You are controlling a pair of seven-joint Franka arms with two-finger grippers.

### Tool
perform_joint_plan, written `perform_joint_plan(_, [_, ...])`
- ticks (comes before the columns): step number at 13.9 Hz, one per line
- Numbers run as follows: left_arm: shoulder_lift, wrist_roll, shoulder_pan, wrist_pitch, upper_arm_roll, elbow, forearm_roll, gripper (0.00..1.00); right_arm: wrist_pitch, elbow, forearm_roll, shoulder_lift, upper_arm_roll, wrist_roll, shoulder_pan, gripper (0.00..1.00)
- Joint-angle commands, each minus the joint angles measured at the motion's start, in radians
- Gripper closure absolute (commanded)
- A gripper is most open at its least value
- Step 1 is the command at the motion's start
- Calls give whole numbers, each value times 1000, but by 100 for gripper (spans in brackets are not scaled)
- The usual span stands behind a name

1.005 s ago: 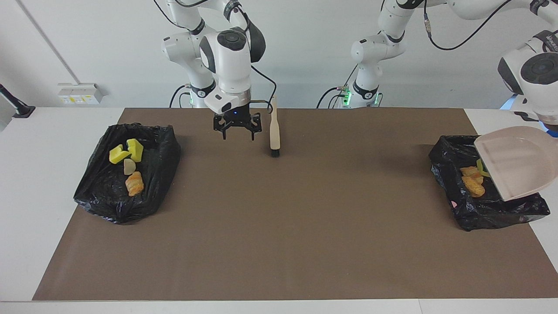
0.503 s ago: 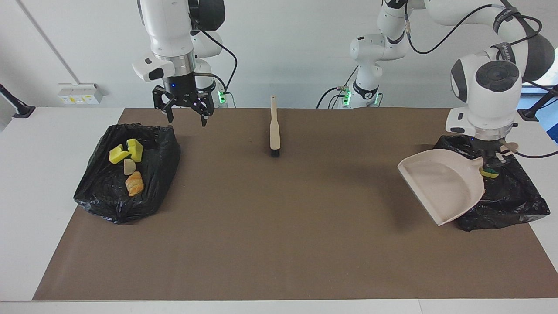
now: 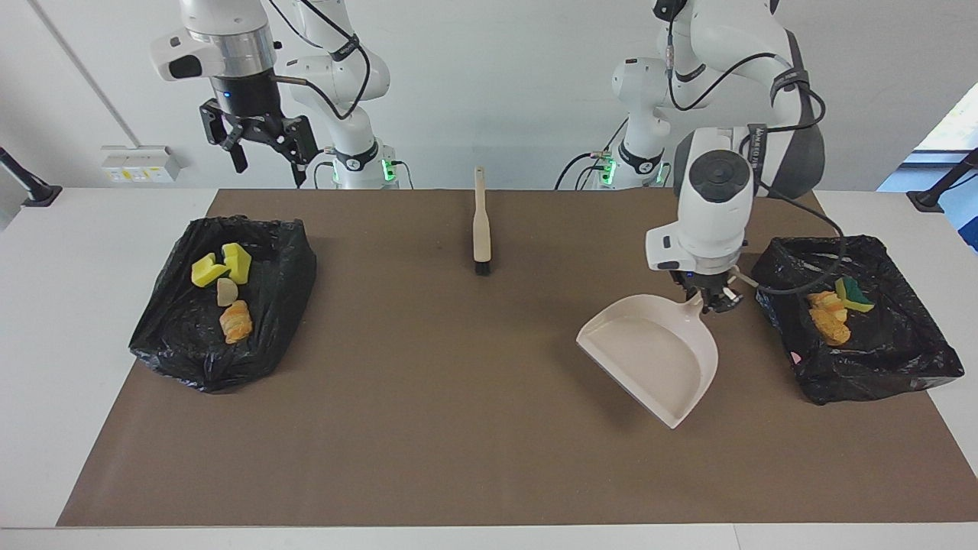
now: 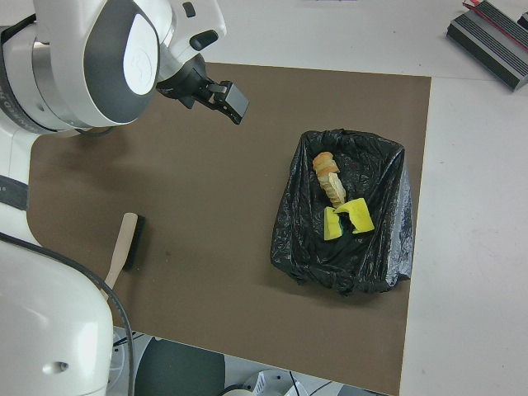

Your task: Sweep and dump trash in bin

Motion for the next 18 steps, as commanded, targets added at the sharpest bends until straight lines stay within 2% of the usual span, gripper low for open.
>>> perform_joint_plan(1, [30, -191, -95, -14, 22, 23, -68, 100, -19, 14, 24, -14, -69, -132, -12, 0])
perform_joint_plan(3, [64, -363, -146, -13, 20, 61, -109, 100, -17, 8, 24, -23, -139, -232, -10, 0])
perform_joint_plan(4, [80, -418, -163, -17, 22, 99, -154, 100, -17, 0, 21, -19, -149, -257, -12, 0])
perform_joint_plan(7, [152, -682, -232, -15, 20, 186, -183, 100, -62, 9, 16, 30, -147, -297, -18, 0])
perform_joint_plan(9, [195, -760, -251, -23, 22, 265, -237, 100, -69, 8, 36, 38, -147, -296, -16, 0])
perform_joint_plan(11, [241, -849, -286, -23, 23, 320, -239, 100, -59, -32, 50, 35, -149, -297, -16, 0])
perform_joint_plan(13, [353, -955, -313, -52, 26, 462, -237, 100, -54, -35, 50, 35, -149, -291, -18, 0])
perform_joint_plan(14, [390, -966, -329, -60, 33, 502, -237, 100, -54, -37, 50, 33, -149, -294, -18, 0])
perform_joint_plan(18, [484, -1076, -356, -44, 28, 593, -239, 100, -56, -25, 53, 38, -141, -300, -15, 0])
